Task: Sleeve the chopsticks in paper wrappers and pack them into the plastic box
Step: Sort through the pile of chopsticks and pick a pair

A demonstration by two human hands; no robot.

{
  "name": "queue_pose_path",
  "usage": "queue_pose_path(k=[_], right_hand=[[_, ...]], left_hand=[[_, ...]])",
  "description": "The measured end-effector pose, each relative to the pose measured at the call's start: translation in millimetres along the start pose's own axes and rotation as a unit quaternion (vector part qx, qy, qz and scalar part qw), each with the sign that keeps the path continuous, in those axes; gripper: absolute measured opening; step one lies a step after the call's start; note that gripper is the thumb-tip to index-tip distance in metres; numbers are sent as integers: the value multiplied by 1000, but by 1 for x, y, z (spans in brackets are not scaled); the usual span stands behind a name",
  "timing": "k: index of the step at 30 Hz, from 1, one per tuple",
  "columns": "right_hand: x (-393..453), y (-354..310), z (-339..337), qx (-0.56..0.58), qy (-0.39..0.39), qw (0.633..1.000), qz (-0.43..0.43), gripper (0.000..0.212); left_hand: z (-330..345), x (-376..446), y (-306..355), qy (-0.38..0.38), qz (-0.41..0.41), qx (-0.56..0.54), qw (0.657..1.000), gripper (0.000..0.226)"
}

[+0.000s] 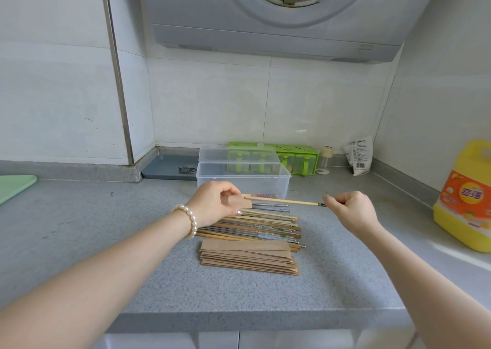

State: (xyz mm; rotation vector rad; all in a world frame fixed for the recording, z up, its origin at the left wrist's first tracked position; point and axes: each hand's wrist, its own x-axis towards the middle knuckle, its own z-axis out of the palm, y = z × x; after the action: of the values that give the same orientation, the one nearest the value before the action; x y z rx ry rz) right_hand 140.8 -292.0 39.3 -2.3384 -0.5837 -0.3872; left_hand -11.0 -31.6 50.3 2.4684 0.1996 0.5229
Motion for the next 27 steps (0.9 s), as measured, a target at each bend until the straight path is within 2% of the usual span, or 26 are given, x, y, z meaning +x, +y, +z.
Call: queue_pose_path(k=[12, 16, 19, 23, 25, 27], right_hand=[[-3, -5, 2, 24, 3, 1000, -19, 58], [-2, -4, 2, 98, 7, 995, 27, 51], [-8, -17, -1, 235, -82, 966, 71, 54], [-16, -47, 17, 346, -243, 903, 71, 37], [-17, -62, 30, 414, -277, 864, 75, 39], [-16, -73, 39, 456, -283, 841, 74, 43]], left_hand=[[4, -2, 3, -15, 0, -26, 1000, 36], [3, -4, 2, -10, 2, -32, 999, 34], [4, -5, 5, -12, 5, -48, 999, 34], [11, -7, 16, -35, 27, -61, 997, 34], [15, -8, 21, -46, 37, -71, 996, 34], [17, -9, 24, -56, 47, -75, 994, 35]])
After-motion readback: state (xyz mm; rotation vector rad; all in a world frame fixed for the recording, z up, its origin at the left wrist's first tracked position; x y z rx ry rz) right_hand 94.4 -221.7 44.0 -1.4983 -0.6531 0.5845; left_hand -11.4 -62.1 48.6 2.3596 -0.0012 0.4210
